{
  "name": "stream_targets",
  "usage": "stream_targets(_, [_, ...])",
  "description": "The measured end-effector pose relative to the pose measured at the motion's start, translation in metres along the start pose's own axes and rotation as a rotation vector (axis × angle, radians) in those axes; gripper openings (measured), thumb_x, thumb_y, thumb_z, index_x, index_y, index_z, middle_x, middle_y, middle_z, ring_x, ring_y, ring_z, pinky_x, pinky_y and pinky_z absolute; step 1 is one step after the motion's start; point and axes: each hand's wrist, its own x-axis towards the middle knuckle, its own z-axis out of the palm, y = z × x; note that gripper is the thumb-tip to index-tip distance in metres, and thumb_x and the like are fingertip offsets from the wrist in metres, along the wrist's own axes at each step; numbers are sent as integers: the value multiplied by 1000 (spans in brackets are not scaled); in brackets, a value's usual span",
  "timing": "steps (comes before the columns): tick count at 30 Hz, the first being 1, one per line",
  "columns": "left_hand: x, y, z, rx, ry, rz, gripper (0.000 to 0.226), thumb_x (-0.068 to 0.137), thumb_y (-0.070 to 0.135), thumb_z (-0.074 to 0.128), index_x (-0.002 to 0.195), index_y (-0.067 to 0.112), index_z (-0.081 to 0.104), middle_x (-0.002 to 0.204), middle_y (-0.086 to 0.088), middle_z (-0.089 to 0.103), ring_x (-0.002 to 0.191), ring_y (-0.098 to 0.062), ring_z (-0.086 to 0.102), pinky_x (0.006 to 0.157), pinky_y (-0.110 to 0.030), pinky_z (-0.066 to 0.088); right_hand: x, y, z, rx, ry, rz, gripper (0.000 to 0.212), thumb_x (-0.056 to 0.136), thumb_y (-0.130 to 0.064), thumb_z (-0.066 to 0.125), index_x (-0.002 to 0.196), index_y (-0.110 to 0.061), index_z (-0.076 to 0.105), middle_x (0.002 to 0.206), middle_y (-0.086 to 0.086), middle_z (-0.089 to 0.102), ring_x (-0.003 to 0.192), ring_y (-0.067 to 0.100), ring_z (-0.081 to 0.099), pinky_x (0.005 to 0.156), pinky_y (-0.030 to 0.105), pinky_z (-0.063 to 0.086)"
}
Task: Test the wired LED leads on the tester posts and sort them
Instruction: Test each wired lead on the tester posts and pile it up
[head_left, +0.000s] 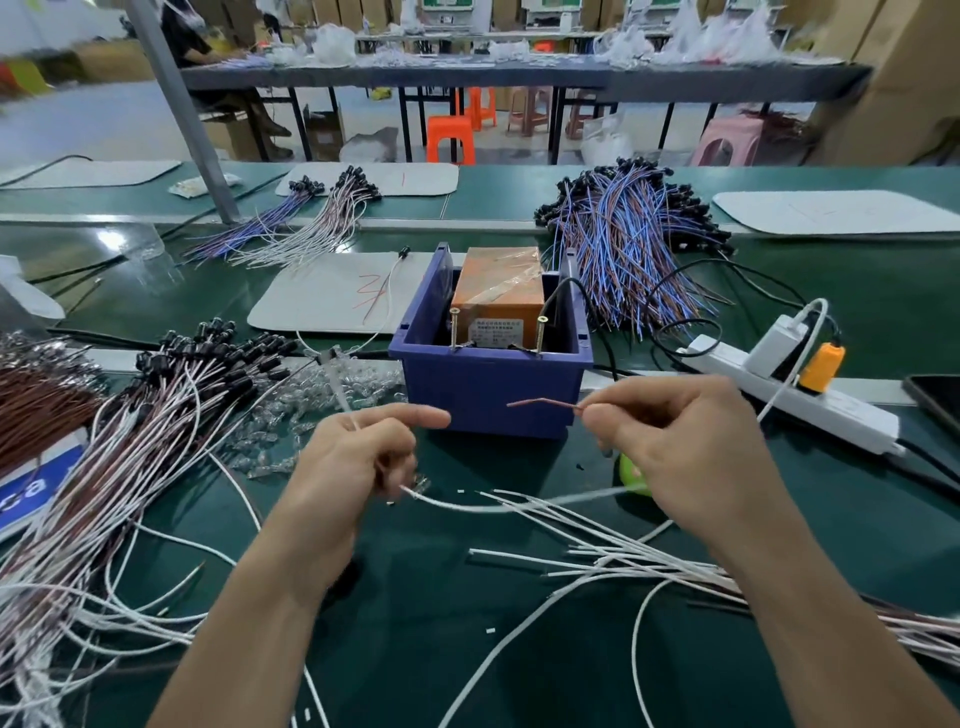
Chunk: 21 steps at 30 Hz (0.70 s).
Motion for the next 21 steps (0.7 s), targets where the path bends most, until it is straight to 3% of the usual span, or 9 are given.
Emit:
stream_targets(3, [-5,-3,22,-22,106,122,21,73,25,70,89,24,84,46,12,33,44,-7,24,43,-13,25,5,-5,9,-104,3,-108,16,82,-24,82,80,-39,78,54,-15,63,48,6,52,50,17,38])
stream_targets(6, [-10,-7,34,-27,87,220,30,68,33,91,97,30,83,52,12,28,49,-7,22,49,-17,23,4,-2,16,-187,12,-150,14,80,-29,82,84,-41,77,56,-19,62,51,4,56,52,17,39])
stream_targets(9, [-11,-10,39,32,109,279,24,69,37,90,93,33,83,55,2,32,53,-16,24,53,-28,22,-1,3,19,-237,-8,-167,10,78,-39,77,86,-45,74,61,-20,64,57,4,60,53,20,43])
stream_targets(11, [-9,-13,44,92,113,302,13,76,22,89,85,31,84,50,10,40,49,-7,30,50,-17,26,-2,6,20,-253,-27,-162,8,76,-44,72,84,-46,74,61,-19,64,58,6,60,53,22,44])
stream_targets(13, [-7,-16,47,140,118,306,16,79,13,86,79,29,83,47,15,48,45,-1,37,47,-10,31,-1,8,20,-236,-38,-152,7,76,-46,70,82,-45,74,59,-17,62,56,8,58,51,21,42])
stream_targets(21, [-1,-21,51,225,163,264,19,87,19,80,80,35,78,51,8,50,47,-4,35,46,-13,30,0,15,23,-163,-56,-132,1,80,-39,73,80,-39,74,50,-13,52,48,6,44,47,18,32])
